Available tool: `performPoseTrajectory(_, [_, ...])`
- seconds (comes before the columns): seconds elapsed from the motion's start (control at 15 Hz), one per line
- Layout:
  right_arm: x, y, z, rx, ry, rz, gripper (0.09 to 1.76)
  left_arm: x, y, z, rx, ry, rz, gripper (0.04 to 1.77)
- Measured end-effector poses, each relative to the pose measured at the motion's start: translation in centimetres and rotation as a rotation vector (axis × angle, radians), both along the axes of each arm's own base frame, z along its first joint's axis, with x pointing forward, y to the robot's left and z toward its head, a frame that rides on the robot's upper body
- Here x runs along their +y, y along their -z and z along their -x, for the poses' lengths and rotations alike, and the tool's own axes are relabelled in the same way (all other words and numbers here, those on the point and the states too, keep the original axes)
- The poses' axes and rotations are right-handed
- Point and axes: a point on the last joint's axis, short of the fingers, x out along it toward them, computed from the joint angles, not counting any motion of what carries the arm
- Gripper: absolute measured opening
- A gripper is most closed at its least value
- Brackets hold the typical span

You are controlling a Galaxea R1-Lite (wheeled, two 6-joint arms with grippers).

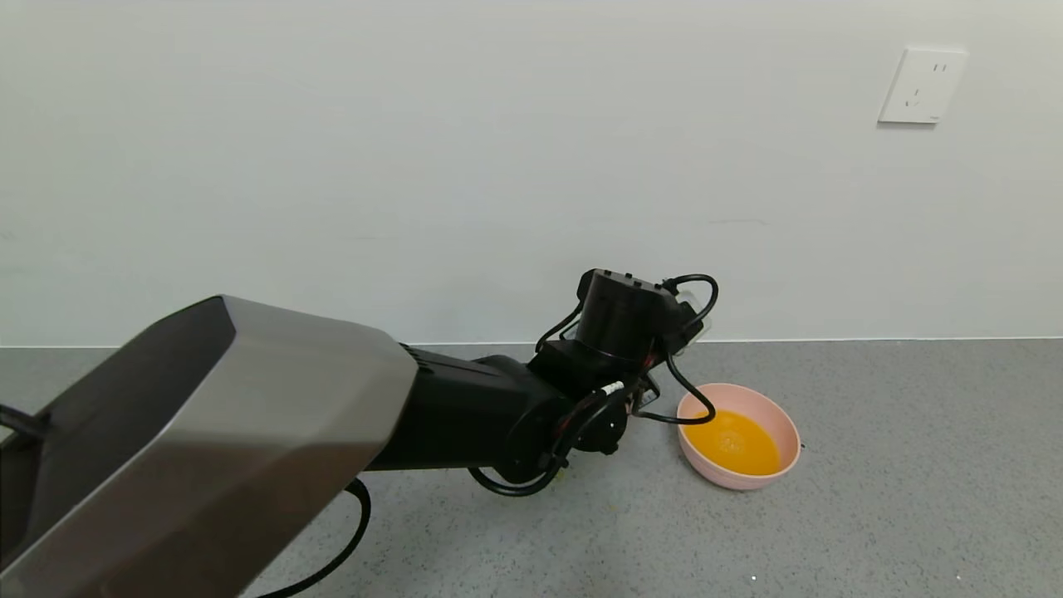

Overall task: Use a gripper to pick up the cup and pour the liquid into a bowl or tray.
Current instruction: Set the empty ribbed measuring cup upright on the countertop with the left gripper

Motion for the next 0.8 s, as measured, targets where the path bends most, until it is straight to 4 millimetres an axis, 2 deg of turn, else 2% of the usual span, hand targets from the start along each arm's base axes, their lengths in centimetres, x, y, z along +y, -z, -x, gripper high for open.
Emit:
performPoseTrajectory(0.4, [0.0,0.0,0.0,0.0,0.0,0.0,1.71,3.9,-0.9,-1.5,0.146,-0.087,0.313,1.27])
performPoseTrajectory(0.8, [0.0,0.0,0.0,0.0,0.0,0.0,1.71,7.5,0.3,-1.1,0.314,-0.13,0.527,1.27])
